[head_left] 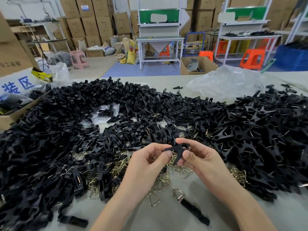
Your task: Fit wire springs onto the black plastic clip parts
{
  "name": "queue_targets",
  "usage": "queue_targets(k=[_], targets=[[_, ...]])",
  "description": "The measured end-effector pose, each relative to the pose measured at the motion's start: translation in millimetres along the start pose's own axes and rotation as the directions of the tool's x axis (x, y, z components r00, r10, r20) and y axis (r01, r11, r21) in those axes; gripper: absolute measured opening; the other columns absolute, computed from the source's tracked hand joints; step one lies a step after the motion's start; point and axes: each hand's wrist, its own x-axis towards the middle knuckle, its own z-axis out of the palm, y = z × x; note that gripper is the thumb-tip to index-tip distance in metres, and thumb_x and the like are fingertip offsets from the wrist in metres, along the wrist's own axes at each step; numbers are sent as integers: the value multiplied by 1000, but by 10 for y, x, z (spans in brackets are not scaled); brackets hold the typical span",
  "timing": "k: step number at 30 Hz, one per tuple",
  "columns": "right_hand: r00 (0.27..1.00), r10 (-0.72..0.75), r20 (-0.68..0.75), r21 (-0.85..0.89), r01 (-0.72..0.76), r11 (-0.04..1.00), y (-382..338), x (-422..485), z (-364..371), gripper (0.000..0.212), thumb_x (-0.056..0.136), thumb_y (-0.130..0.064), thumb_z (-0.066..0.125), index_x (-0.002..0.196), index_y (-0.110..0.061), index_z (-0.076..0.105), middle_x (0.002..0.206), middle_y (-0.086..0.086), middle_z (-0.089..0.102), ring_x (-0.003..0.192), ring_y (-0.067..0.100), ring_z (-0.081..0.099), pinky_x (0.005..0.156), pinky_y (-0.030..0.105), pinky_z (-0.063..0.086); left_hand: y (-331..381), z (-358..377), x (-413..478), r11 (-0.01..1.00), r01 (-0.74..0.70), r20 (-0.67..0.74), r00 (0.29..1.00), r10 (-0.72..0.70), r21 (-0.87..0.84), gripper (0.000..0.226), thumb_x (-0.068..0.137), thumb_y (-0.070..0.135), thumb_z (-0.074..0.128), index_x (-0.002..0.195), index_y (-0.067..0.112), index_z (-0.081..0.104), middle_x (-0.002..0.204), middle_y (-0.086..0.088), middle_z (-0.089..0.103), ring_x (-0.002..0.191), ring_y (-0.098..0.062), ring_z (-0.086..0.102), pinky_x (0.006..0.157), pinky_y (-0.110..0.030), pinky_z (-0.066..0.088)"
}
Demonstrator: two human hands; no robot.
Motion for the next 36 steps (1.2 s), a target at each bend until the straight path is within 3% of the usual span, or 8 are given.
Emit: queue_targets(k=[4, 10, 13, 23, 25, 29, 33, 36], targets=[[1000, -15, -20, -33, 14, 999, -21, -5, 29, 59, 65, -55, 91, 113, -24, 76, 95, 8, 73, 83, 18, 71, 88, 28, 57, -11, -1, 3, 1000, 7, 11, 1000, -7, -4, 11, 92, 19, 70, 97, 26, 77, 69, 9, 68, 65, -3, 57, 64, -15, 47], [1000, -20, -24, -98, 18, 995, -52, -29, 65, 42, 72, -50, 85, 107, -29, 78, 89, 4, 74, 81, 14, 70, 83, 23, 56, -18, -23, 17, 998, 55, 96, 994, -55, 3, 18, 96, 18, 65, 111, 27, 71, 63, 6, 62, 61, -7, 56, 62, -19, 46], [1000, -5, -4, -99, 4, 995, -62, -36, 61, 48, 68, -56, 87, 107, -30, 78, 92, 4, 74, 83, 14, 71, 84, 24, 56, -13, -58, 27, 996, 84, 133, 988, -80, -26, 21, 93, 27, 67, 114, 28, 70, 62, 6, 61, 61, -7, 55, 60, -18, 45], [998, 17, 67, 63, -21, 998, -24, -29, 43, 53, 70, -48, 91, 112, -20, 76, 95, 5, 75, 84, 17, 69, 89, 28, 55, -29, -2, 34, 929, 148, 159, 982, -98, -341, 39, 75, 48, 81, 108, 29, 77, 73, 3, 66, 62, -12, 56, 70, -32, 46], [997, 26, 75, 95, -33, 995, -12, -22, 43, 52, 69, -47, 91, 112, -20, 76, 96, 5, 75, 83, 16, 69, 89, 28, 55, -21, 10, 31, 922, 137, 146, 985, -89, -363, 41, 71, 48, 80, 107, 28, 78, 71, 3, 65, 61, -11, 56, 67, -29, 47], [996, 37, 85, 144, -49, 988, -2, -12, 47, 54, 67, -45, 94, 111, -19, 77, 93, 5, 74, 81, 15, 69, 88, 28, 56, 2, 9, 17, 934, 110, 98, 992, -81, -340, 35, 74, 46, 80, 106, 31, 77, 69, -1, 62, 62, -12, 55, 74, -43, 37], [997, 52, 61, 218, -64, 974, -12, -6, 81, 59, 56, -40, 99, 105, -15, 79, 93, 10, 73, 77, 18, 69, 83, 28, 58, 16, 41, -19, 970, 19, 45, 999, -8, -241, 30, 79, 48, 78, 105, 34, 76, 70, -2, 62, 62, -9, 58, 65, -21, 48], [996, 48, 76, 258, -66, 964, -27, -27, 92, 58, 57, -38, 99, 105, -12, 80, 97, 15, 74, 80, 22, 71, 81, 28, 59, 40, 116, -40, 966, 32, 76, 997, -12, -258, 29, 79, 49, 79, 103, 32, 76, 76, -3, 64, 63, -12, 59, 63, -21, 50]])
